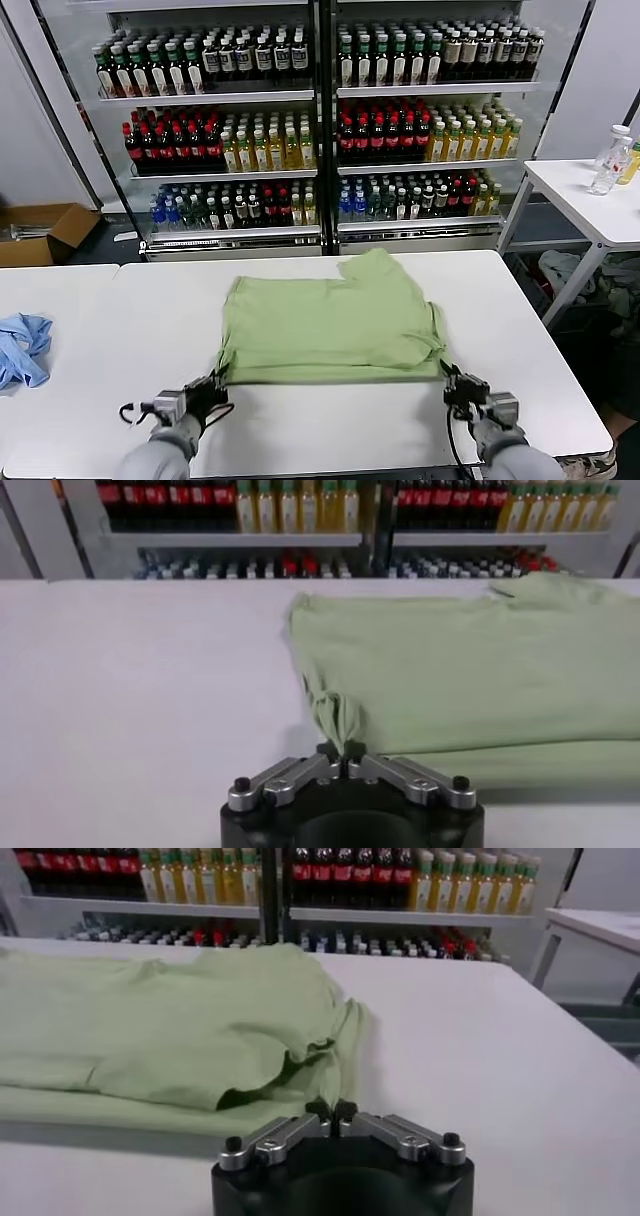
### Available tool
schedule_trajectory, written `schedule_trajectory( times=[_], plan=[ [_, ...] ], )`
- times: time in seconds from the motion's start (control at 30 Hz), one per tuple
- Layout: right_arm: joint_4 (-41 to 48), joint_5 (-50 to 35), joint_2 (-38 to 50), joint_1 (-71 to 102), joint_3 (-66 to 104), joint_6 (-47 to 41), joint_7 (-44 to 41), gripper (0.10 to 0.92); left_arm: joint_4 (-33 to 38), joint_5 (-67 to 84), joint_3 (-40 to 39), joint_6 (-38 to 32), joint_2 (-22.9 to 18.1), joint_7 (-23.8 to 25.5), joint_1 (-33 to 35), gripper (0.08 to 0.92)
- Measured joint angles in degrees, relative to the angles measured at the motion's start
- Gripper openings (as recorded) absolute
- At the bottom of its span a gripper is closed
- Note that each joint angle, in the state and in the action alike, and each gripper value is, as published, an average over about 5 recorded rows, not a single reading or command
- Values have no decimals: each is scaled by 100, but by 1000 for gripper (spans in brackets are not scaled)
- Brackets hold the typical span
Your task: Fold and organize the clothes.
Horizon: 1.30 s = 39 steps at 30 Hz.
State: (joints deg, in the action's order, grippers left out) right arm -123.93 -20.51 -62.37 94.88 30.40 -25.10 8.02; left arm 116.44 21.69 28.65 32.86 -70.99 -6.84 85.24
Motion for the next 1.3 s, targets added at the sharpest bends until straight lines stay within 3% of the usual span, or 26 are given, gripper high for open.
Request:
schedule_trajectory(
  times=[0.13,0.23,0.53,0.8,1.0,1.3],
  plan=[
    [-430,194,46,389,151,2,-8,260,593,-234,222,22,47,46,674,98],
    [-680,245,92,493,211,-6,10,329,1001,-425,379,24,94,51,1078,146],
    [-635,-33,283,-264,45,-156,203,607,1566,-478,721,-48,273,58,1267,405],
    [451,-577,203,-2024,-750,-423,441,806,988,-399,611,-71,391,79,400,639],
    [1597,-900,-42,-3462,-1463,-583,520,822,12,-390,276,-77,420,56,-709,793],
    [3371,-1007,-556,-5132,-2274,-685,508,823,-1666,-328,-427,-44,380,-44,-2324,823]
  ],
)
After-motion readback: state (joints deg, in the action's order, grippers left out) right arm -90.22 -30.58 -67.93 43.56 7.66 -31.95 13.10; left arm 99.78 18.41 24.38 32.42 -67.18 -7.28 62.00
